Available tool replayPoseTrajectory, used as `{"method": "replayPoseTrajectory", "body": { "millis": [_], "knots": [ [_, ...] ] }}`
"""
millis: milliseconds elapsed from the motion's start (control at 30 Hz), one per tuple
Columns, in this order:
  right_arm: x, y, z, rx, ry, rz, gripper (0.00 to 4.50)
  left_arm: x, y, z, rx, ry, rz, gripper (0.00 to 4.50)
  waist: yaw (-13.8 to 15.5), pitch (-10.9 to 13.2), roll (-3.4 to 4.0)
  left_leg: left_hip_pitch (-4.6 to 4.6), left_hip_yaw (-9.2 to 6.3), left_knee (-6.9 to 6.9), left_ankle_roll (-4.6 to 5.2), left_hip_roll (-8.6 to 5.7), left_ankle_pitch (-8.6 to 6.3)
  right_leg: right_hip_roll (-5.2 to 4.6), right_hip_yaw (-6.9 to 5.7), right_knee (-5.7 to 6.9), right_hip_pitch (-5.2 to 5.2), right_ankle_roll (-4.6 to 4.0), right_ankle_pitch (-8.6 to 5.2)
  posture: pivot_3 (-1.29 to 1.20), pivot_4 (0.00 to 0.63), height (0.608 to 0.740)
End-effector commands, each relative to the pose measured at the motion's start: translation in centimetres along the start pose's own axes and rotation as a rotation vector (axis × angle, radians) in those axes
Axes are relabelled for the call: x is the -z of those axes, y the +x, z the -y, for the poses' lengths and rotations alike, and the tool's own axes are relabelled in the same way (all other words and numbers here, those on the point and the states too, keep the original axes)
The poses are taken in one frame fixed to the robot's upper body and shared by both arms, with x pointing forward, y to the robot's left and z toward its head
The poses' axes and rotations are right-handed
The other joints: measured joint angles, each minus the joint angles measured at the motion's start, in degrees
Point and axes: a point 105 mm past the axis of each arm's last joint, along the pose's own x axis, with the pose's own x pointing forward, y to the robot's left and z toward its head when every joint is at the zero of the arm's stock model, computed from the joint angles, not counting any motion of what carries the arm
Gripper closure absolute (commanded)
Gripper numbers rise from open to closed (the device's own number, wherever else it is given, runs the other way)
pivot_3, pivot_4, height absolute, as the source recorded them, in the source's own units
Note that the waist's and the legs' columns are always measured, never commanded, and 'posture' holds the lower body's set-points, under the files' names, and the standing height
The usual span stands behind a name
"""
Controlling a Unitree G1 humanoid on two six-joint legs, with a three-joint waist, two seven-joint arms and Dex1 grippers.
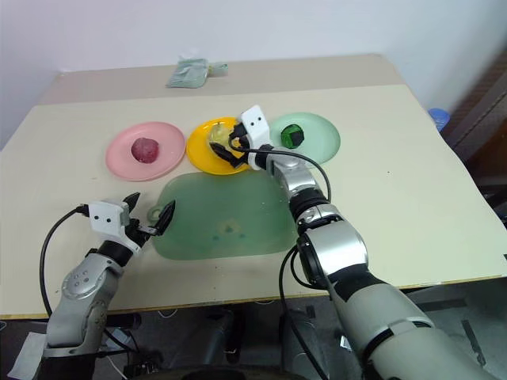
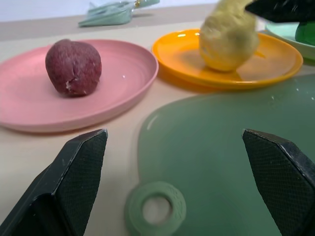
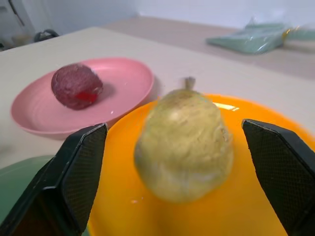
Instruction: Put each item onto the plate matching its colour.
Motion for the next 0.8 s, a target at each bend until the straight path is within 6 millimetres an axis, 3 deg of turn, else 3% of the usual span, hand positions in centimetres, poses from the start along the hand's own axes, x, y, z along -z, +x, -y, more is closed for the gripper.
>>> {"method": "replayPoseTrajectory", "body": {
  "millis": [33, 200, 300, 467, 633, 800],
  "knots": [
    [-3.3, -3.2, 1.2, -0.028, -0.056, 0.128, 0.04, -1.9, -0.4, -0.2, 0.025, 0.082, 0.076, 0.00, 0.14, 0.00, -0.01, 0.00, 0.00, 0.01, 0.07, -0.01, -0.04, -0.01, 0.00, -0.01, 0.01, 0.00, 0.00, 0.00, 0.150, 0.740],
    [-3.6, -10.9, 0.5, -0.028, -0.083, 0.082, 0.04, -2.4, -1.0, -0.4, 0.124, 0.121, 0.079, 0.00, 0.17, 0.00, 0.02, -0.02, -0.05, 0.01, 0.24, -0.04, -0.14, -0.06, 0.01, -0.03, 0.02, 0.01, -0.01, 0.00, 0.150, 0.740],
    [-2.6, -15.5, -0.9, -0.020, -0.069, -0.009, 0.04, -3.3, -1.2, -0.3, 0.203, 0.119, 0.083, 0.00, 0.23, 0.00, 0.02, -0.03, -0.06, -0.05, 0.27, 0.00, -0.16, -0.06, 0.02, -0.03, 0.00, -0.03, -0.04, 0.00, 0.150, 0.740],
    [-0.2, -22.1, -1.0, 0.151, -0.018, -0.151, 0.04, -4.5, -2.2, 0.0, 0.344, 0.132, 0.058, 0.00, 0.26, -0.02, 0.00, -0.01, -0.04, -0.02, 0.27, 0.05, -0.17, -0.06, 0.00, -0.04, 0.06, -0.05, -0.08, 0.00, 0.150, 0.740],
    [1.2, -26.2, -0.4, 0.294, 0.009, -0.215, 0.04, -4.6, -3.3, 0.2, 0.434, 0.100, 0.013, 0.00, 0.62, -0.02, 0.01, 0.00, -0.01, 0.03, 0.27, 0.05, -0.17, -0.07, 0.01, -0.08, 0.09, -0.05, -0.08, 0.00, 0.150, 0.740],
    [1.5, -26.7, 0.0, 0.350, 0.011, -0.214, 0.04, -4.5, -3.1, 0.6, 0.482, 0.086, -0.024, 0.00, 1.22, -0.02, 0.01, 0.02, 0.00, 0.06, 0.27, 0.08, -0.17, -0.06, 0.01, -0.08, 0.13, -0.05, -0.08, 0.00, 0.150, 0.740]
  ]
}}
